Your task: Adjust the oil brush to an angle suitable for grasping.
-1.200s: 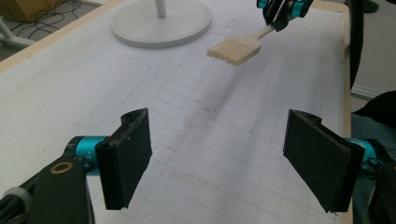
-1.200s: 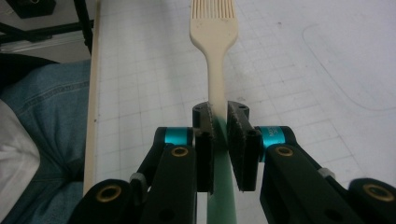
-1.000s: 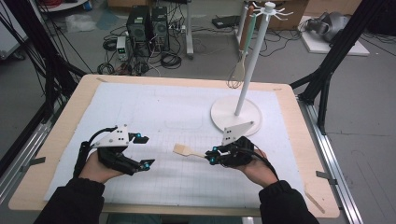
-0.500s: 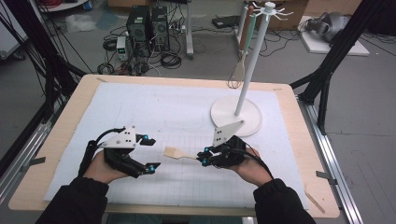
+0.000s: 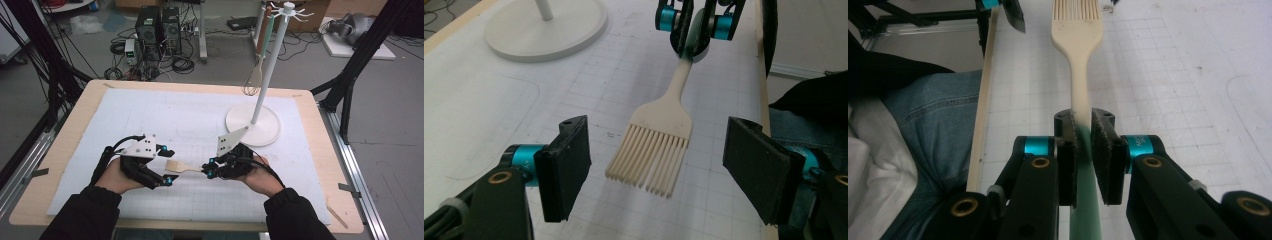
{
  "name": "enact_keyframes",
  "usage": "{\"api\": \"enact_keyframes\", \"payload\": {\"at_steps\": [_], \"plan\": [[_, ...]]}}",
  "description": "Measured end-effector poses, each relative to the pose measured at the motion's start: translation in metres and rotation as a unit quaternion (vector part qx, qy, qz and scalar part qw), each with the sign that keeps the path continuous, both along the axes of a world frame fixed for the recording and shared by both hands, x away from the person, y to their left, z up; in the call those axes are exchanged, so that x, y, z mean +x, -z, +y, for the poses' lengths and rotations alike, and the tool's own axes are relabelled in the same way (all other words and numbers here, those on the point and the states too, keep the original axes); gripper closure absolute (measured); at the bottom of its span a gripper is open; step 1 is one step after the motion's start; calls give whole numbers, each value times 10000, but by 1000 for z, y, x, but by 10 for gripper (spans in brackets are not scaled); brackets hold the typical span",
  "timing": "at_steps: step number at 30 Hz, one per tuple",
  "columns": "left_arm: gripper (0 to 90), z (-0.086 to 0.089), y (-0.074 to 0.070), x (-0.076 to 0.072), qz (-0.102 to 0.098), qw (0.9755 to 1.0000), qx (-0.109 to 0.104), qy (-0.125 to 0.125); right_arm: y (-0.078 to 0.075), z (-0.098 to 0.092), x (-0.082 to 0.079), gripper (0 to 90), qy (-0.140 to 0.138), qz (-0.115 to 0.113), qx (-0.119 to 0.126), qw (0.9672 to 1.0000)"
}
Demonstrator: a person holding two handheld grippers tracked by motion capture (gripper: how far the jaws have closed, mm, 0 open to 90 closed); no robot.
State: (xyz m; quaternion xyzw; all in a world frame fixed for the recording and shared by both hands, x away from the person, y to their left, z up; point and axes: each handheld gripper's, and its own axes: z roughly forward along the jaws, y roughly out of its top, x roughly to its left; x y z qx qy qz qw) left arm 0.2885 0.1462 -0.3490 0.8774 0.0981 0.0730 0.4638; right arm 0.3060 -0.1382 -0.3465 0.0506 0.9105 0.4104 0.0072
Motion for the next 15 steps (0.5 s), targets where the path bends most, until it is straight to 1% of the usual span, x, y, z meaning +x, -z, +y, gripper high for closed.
{"api": "enact_keyframes", "payload": {"at_steps": [6,7,12,14,15], "plan": [[310,-5,3,3,44,9998,175,132,-3,6,0,815,-68,-19,-31,10000],[315,-5,3,3,57,9997,188,144,-4,7,0,816,-84,2,-28,10000],[340,-8,5,4,57,9994,250,250,-4,11,-2,815,-155,-55,-91,9998],[360,-9,6,4,83,9992,263,276,-4,13,-2,816,-167,-80,-75,9998],[374,-9,6,4,97,9990,305,307,-4,15,-2,815,-187,-80,-71,9998]]}}
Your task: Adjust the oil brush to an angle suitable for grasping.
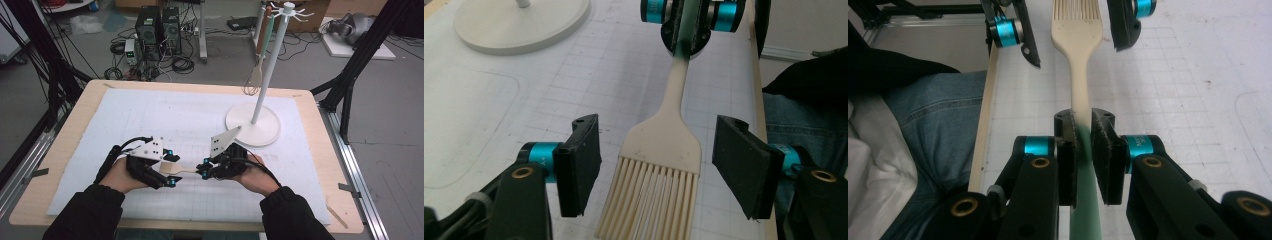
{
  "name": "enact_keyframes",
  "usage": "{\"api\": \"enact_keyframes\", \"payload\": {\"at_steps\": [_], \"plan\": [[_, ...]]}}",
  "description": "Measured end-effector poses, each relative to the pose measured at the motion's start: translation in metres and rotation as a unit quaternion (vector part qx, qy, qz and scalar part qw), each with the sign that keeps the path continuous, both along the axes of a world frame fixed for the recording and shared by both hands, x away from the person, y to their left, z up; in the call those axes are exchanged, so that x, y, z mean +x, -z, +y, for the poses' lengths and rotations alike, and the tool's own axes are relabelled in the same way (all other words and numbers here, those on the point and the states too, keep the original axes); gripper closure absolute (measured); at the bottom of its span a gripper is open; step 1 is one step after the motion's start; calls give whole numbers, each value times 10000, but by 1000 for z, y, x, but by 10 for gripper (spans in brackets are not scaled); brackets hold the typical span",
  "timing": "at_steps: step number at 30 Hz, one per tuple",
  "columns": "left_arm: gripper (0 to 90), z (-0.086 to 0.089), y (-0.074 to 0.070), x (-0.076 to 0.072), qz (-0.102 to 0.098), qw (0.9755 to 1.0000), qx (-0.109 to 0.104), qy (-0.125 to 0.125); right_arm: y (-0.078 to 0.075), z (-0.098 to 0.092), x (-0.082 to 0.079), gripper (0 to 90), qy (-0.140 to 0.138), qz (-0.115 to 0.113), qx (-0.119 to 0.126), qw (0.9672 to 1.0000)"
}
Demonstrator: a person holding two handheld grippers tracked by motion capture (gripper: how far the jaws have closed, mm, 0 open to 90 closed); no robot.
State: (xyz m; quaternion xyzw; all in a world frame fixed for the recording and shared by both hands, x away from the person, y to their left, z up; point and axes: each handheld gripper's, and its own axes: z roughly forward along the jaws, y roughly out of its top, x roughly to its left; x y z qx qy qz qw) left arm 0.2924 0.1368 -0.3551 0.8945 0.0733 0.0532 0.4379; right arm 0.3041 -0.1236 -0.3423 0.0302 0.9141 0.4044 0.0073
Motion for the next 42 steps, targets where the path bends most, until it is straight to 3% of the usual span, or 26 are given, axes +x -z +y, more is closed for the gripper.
{"api": "enact_keyframes", "payload": {"at_steps": [14,23,42], "plan": [[578,0,3,-3,-40,9995,147,269,2,9,-3,815,-172,3,-146,9997],[596,0,5,-5,-119,9990,277,337,3,11,-2,814,-252,-19,-176,9995],[603,5,3,-7,-119,9994,148,288,4,13,1,796,-265,70,-122,9995]]}}
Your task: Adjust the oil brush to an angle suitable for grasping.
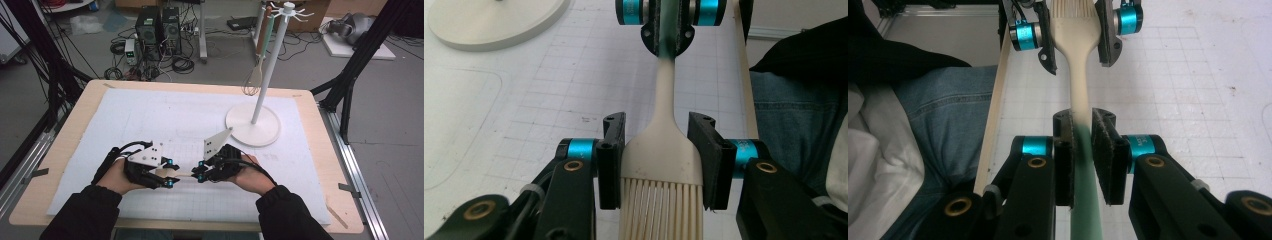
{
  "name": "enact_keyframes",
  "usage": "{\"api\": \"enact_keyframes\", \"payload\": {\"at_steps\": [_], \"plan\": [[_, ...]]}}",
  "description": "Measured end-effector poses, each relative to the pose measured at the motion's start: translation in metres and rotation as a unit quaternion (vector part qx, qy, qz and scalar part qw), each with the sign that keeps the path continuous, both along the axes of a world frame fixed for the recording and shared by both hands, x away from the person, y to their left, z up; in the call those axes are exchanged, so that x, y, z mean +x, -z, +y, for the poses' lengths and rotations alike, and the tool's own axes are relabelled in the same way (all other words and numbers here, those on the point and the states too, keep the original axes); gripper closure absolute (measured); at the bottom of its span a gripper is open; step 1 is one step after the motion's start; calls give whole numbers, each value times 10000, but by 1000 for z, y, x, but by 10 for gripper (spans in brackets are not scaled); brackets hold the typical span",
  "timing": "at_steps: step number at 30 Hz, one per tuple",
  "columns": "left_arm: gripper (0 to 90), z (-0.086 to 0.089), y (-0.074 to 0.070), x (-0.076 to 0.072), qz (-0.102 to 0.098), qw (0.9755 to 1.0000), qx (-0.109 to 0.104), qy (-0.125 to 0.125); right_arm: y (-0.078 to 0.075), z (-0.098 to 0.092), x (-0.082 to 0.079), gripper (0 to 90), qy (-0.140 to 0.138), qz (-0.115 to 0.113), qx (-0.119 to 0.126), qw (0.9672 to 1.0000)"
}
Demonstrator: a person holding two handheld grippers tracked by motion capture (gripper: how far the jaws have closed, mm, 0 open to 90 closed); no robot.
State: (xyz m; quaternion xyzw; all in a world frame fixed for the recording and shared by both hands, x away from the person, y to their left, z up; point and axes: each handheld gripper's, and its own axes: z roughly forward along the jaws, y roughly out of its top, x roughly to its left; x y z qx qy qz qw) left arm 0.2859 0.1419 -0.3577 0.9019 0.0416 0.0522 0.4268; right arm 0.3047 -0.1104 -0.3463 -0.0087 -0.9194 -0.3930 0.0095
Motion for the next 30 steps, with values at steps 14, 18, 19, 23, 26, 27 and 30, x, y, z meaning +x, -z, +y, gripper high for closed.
{"api": "enact_keyframes", "payload": {"at_steps": [14,18,19,23,26,27,30], "plan": [[604,13,0,0,-22,9998,-107,-158,13,-9,5,671,202,196,108,9995],[604,18,-2,-1,-49,9996,-211,-203,17,-13,6,661,238,219,76,9994],[604,19,-3,-1,-42,9995,-216,-218,18,-15,7,662,257,238,99,9993],[604,23,-5,-1,-40,9993,-294,-248,19,-21,7,659,326,218,207,9990],[604,23,-6,-1,-28,9991,-352,-225,19,-20,7,659,291,186,246,9991],[603,23,-6,-1,-24,9990,-377,-225,19,-20,7,663,276,167,243,9992],[603,23,-7,-1,-16,9990,-396,-182,19,-19,6,710,216,160,267,9993]]}}
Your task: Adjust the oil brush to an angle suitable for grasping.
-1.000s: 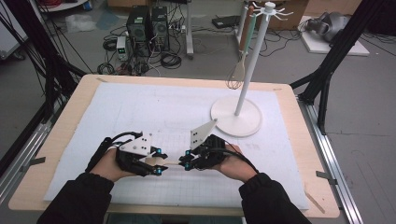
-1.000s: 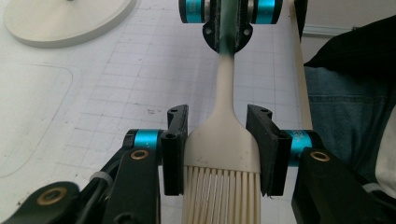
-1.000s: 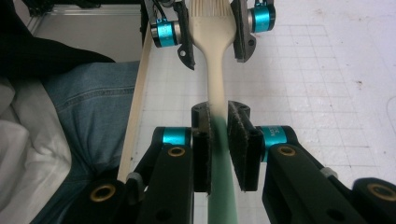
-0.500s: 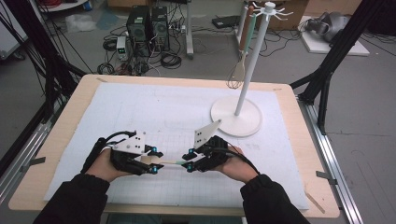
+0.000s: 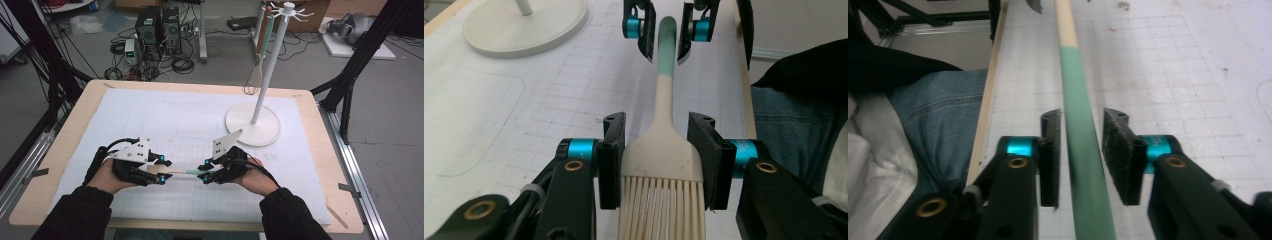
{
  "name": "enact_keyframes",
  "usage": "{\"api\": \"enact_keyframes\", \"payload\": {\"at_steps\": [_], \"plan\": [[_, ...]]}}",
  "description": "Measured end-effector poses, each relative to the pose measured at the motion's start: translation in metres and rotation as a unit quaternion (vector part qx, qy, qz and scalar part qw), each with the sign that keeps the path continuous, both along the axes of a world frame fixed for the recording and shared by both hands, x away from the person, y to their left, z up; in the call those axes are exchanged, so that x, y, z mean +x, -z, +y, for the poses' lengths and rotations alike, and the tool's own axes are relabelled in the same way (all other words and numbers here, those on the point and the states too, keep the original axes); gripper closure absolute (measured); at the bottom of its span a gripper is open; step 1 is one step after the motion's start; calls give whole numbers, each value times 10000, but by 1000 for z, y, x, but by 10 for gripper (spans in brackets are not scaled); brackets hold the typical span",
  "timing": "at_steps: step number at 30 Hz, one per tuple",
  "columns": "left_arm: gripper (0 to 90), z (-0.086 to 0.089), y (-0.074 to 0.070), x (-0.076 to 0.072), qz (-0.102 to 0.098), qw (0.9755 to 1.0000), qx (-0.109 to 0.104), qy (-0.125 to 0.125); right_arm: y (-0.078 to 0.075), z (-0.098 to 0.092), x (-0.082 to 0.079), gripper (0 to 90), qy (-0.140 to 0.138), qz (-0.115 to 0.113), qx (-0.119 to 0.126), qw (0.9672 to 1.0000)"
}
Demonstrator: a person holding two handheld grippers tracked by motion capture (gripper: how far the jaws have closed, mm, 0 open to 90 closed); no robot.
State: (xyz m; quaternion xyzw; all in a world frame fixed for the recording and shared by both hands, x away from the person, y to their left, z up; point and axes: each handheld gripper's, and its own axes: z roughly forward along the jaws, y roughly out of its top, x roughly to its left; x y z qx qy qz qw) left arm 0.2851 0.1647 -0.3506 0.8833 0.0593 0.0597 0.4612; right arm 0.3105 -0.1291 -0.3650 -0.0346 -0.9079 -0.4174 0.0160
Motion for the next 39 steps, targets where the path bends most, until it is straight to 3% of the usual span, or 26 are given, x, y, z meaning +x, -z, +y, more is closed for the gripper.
{"api": "enact_keyframes", "payload": {"at_steps": [3,11,14,18,26,39], "plan": [[602,0,1,0,36,10000,0,29,-1,0,-1,761,-111,-35,11,9999],[582,-1,3,3,215,9997,145,37,-8,3,-4,774,-190,-121,-179,9996],[511,-3,3,2,199,9995,226,-37,-11,4,-4,776,-236,-133,-251,9993],[484,-4,1,2,194,9995,254,-46,-13,7,-5,776,-289,-138,-379,9988],[552,-12,2,2,211,9990,375,99,-19,20,-7,775,-234,-381,-701,9965],[709,-23,3,4,295,9971,632,292,-25,40,-12,775,-430,-612,-955,9926]]}}
